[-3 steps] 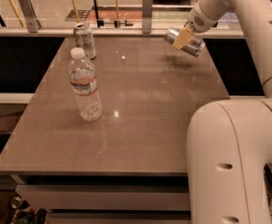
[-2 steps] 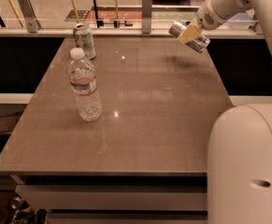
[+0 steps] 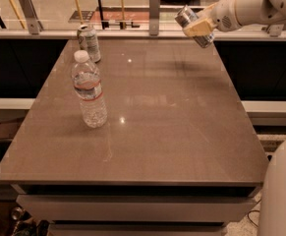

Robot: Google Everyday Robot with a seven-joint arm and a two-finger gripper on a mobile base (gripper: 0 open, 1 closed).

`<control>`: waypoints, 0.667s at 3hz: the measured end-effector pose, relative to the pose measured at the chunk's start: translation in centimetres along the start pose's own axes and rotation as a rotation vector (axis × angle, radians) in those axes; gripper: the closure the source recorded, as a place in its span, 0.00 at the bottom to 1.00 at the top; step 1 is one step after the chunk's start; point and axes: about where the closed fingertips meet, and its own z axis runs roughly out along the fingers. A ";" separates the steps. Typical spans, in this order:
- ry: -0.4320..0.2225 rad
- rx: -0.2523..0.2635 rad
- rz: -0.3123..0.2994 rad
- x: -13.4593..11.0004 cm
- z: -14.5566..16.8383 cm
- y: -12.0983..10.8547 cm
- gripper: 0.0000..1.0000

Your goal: Place redbull can upright

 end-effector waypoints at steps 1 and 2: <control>-0.157 -0.027 -0.017 -1.3 -0.1 0.9 1.00; -0.266 -0.049 -0.013 -1.8 -0.3 1.8 1.00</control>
Offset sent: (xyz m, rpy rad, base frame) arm -0.0304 0.0157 0.0172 0.3114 -0.1876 0.1667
